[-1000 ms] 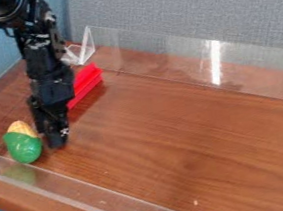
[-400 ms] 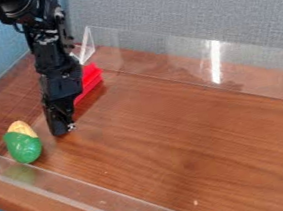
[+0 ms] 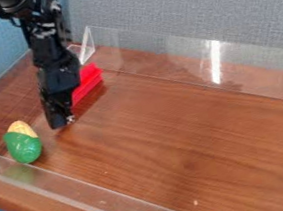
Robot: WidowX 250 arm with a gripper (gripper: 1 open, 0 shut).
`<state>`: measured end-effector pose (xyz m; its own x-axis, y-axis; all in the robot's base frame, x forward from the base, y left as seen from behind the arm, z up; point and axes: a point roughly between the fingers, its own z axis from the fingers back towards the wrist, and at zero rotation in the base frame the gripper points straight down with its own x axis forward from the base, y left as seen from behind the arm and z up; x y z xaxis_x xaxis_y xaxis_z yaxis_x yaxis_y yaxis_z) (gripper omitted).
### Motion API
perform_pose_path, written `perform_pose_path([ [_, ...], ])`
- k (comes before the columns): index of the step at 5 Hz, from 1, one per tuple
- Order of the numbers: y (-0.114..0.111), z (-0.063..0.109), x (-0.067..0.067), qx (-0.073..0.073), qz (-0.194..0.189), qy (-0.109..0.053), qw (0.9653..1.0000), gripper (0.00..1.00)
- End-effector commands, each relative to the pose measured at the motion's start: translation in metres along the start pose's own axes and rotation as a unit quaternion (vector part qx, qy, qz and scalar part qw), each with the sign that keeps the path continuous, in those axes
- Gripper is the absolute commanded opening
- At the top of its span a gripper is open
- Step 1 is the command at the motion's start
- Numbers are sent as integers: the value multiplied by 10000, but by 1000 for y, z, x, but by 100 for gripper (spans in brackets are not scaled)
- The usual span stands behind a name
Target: Push the yellow object to the right side of the table
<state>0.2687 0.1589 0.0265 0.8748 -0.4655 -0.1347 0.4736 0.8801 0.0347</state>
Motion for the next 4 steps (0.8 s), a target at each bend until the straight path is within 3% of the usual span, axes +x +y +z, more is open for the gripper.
perform_pose_path([
  [1, 16, 15, -1, 181, 224, -183, 9994, 0],
  [3, 9, 19, -11, 216, 342, -280, 9988, 0],
  [4, 11, 18, -23, 242, 495, -338, 9979, 0],
])
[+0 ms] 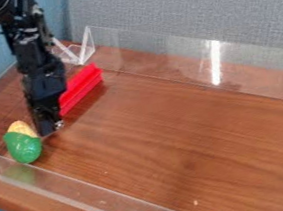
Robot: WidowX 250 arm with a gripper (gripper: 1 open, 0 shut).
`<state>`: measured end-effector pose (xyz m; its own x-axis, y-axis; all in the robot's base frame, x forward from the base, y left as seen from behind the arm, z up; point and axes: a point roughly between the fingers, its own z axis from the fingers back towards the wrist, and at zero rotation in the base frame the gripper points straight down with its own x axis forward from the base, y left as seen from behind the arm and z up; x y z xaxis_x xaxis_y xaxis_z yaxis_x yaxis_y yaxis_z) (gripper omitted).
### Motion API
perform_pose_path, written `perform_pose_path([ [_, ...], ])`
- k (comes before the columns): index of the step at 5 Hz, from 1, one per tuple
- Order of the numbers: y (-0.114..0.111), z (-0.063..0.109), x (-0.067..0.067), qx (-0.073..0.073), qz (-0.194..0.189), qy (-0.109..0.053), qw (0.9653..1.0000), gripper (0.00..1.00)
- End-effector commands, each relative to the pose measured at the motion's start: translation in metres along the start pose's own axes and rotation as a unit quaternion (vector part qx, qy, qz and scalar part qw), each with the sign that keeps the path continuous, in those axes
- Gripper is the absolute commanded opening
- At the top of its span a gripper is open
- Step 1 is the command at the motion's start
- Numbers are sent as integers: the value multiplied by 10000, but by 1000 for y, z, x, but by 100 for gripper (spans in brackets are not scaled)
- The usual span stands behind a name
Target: Push the yellow object to the right side of the table
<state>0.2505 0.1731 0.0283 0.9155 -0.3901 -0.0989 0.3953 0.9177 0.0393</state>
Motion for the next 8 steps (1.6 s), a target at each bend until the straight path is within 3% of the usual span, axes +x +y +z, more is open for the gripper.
perform_pose_path([
  [1, 10, 22, -9, 323, 218, -269, 9989, 0],
  [3, 9, 31, -16, 392, 603, -430, 9965, 0],
  [4, 0, 27, -11, 408, 697, -481, 9956, 0],
  [5, -8, 19, -6, 417, 800, -481, 9948, 100],
  [6, -15, 10, 0, 411, 863, -489, 9942, 100],
  [8, -18, 6, -8, 351, 502, -493, 9969, 100],
])
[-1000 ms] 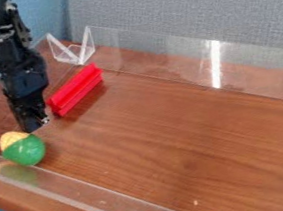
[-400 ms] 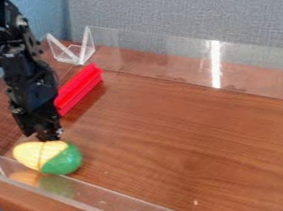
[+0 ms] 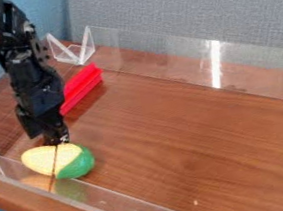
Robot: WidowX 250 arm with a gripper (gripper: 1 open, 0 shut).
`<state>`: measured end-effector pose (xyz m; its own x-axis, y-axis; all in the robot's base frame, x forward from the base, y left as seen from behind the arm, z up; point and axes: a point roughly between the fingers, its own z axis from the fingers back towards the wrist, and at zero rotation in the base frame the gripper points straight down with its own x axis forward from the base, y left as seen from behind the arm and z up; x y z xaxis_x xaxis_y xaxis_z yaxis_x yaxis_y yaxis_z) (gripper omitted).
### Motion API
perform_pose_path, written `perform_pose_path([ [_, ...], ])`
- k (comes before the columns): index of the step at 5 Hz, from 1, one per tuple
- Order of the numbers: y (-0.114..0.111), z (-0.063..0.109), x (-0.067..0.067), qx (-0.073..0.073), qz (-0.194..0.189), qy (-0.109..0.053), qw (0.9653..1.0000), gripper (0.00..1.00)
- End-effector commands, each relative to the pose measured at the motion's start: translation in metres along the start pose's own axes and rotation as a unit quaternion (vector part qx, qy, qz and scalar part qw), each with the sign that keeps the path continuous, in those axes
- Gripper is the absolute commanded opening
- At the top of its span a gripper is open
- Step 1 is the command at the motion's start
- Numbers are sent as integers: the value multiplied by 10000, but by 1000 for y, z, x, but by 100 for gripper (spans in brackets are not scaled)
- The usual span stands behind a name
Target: Push the yellow object to the right side of the table
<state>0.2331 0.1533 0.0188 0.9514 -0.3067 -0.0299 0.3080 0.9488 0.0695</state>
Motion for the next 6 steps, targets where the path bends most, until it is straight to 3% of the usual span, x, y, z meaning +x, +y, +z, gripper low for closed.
perform_pose_path([
  [1, -1, 16, 4, 169, 61, -163, 9997, 100],
  [6, -33, 22, 26, -38, 225, -123, 9997, 100],
])
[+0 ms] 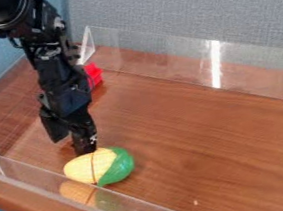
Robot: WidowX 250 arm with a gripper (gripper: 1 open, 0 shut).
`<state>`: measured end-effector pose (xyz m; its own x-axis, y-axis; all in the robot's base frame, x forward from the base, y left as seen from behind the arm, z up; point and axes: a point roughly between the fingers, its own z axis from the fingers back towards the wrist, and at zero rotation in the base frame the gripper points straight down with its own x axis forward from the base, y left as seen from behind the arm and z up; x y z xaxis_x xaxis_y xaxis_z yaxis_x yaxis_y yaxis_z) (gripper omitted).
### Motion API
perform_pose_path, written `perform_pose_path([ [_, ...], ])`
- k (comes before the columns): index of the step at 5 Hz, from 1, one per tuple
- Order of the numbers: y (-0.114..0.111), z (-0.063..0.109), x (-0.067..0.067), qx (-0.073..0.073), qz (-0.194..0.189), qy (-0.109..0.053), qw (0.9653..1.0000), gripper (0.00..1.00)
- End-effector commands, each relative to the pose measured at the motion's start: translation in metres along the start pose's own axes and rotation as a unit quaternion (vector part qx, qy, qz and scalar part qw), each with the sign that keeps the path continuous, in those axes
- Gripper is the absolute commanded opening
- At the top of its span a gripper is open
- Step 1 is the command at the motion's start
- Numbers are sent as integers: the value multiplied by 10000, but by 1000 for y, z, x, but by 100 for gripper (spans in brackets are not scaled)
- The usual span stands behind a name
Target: Push the yellow object to the right side of the table
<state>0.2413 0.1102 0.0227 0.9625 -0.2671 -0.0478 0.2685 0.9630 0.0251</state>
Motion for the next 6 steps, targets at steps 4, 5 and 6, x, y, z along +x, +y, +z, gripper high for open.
perform_pose_path([
  [4, -6, 26, 3, 79, 155, -199, 9997, 100],
  [5, -13, 24, 3, 68, 222, -198, 9995, 100],
  [6, -17, 20, 1, 46, 208, -219, 9995, 100],
])
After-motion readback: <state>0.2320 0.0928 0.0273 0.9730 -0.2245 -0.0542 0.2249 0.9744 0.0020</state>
